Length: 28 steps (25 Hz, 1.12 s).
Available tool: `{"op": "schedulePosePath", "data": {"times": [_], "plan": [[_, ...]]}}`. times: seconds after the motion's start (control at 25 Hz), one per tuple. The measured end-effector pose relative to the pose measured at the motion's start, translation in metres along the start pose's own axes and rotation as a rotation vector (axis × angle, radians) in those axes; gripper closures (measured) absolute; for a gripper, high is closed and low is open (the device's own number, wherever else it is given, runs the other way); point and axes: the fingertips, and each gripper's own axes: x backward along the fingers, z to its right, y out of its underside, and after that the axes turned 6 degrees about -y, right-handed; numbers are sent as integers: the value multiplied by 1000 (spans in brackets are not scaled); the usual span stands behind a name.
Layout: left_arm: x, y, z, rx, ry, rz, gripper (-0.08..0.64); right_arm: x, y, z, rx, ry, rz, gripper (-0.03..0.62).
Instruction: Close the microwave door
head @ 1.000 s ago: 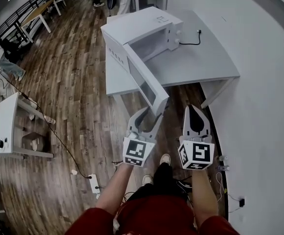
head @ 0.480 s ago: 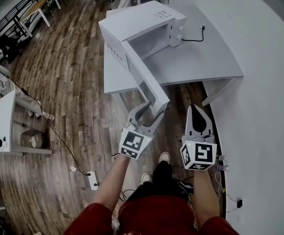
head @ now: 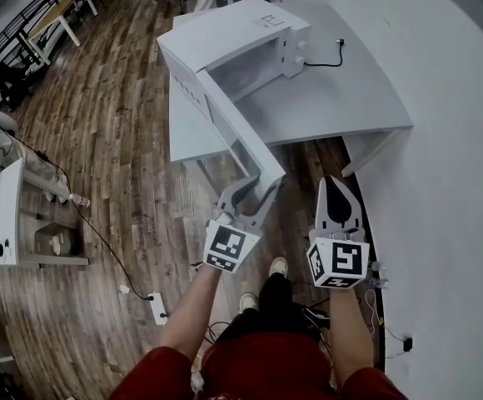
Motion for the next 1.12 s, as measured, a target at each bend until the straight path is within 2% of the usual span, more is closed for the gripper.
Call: {"op": "schedulePosePath", "data": {"times": [0.4, 0.84, 1.12], "plan": [[-37, -2, 12, 3, -41, -14, 407, -9, 7, 37, -18, 34, -1, 566], [-118, -12, 23, 46, -209, -25, 408, -32, 7, 122, -29, 50, 9, 566], [-158, -17, 22, 65, -329, -32, 410, -47, 9, 162, -28, 19, 20, 566]]}}
